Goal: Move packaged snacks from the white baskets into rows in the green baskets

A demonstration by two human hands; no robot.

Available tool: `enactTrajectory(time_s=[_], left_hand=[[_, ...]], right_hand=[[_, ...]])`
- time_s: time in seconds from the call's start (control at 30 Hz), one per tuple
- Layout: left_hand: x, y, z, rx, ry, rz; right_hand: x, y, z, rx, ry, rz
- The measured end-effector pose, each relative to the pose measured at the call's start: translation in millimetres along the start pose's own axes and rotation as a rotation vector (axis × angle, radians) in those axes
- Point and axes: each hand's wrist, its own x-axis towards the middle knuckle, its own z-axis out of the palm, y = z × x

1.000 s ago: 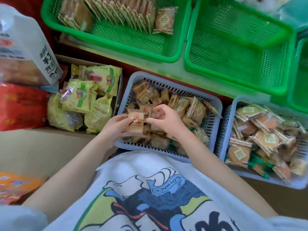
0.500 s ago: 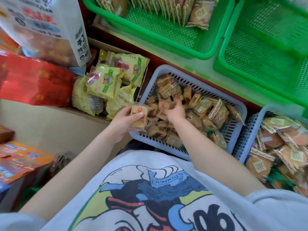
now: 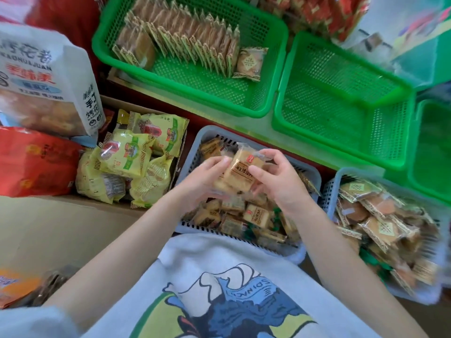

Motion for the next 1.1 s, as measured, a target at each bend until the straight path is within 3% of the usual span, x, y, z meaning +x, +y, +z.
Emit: enactTrajectory(time_s=[0.23,0.4,0.5,0.57,0.67,0.73,0.9,1.1], left_hand=[[30.0,61.0,45.5,0.024,-0.225,0.144],[58.1,113.1,66.3,0.254,-0.299,0.190],[80.4,139.6,78.1,0.446,-0.245,0.227],[102.0,146.8,84.6,0.562,-0.159,0.318],[148.4,146.6,87.0,0.756,0.167,0.438],[181.7,144.8,87.0,0.899,0.307,0.428],[241.2,142.9,84.8,1.203,0.386,0.398],[256.0,136.6,73.5,1.117,0.344,0.502]], right_hand=[[11.9,-26.4,-32.9,-0.046,0.236,-0.123],[21.3,-38.6,-86.3,0.076,0.001,-0.027],[35.5,-50.2,-109.8,0.056,-0.037,-0.047],[53.2,-56.0,-123.6,0.097,0.079,-0.059],[94.8,-61.0,-144.8,0.187,0.351,-0.042],[128.0,-64.5,-157.7,0.255,0.448,0.011],[209.7,-66.2,-173.4,0.293,0.467,0.137],[287.4,-76.0,-169.7,0.176,0.572,0.137]])
